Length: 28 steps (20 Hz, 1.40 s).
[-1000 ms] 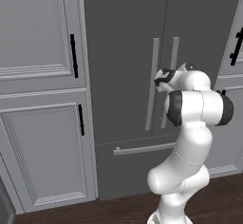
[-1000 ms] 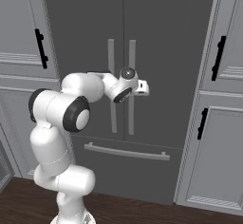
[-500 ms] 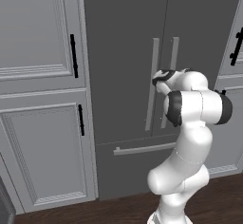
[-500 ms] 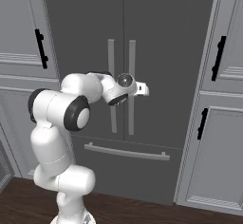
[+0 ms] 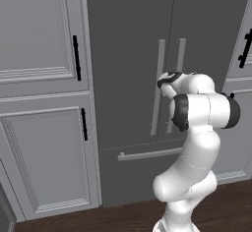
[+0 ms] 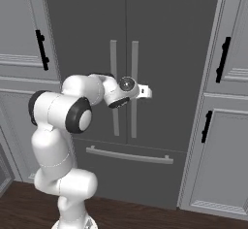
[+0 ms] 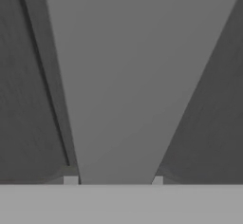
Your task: Grab a lemon wedge from the fridge and one ice cube from the ice bowl, and put them in the glass of lemonade.
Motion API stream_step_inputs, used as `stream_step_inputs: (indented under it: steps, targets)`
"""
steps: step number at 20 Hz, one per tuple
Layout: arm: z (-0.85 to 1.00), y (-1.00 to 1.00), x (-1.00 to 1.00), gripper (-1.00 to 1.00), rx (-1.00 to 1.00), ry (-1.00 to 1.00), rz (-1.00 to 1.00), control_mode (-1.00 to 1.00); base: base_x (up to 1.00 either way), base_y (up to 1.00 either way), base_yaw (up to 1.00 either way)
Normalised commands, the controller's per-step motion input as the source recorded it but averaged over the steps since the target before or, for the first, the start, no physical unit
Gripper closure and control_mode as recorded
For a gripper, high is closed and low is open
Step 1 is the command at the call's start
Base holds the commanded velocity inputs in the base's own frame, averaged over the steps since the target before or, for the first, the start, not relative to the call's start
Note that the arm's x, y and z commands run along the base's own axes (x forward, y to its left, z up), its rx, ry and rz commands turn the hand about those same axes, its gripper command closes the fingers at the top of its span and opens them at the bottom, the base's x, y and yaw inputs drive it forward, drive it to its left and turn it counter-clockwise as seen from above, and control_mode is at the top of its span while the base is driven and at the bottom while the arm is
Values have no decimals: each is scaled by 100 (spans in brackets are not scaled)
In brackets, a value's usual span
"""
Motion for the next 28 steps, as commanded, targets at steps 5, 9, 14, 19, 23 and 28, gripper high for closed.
stream_step_inputs:
  steps: [5, 9, 14, 19, 23, 28]
  targets:
    - [1, -16, 4, 100, 0, 8, -2, -100, 0, 0, 0]
    - [3, -53, 0, 100, 1, 7, -7, -100, 0, 0, 0]
    - [0, -67, -29, 100, 5, 0, -9, -100, 0, 0, 0]
    - [0, -67, -76, 100, 8, -3, -3, -100, 0, 0, 0]
    - [0, -67, -98, 100, 10, -3, -1, -100, 0, 0, 0]
    - [0, -70, -100, 100, 12, -6, -2, -100, 0, 0, 0]
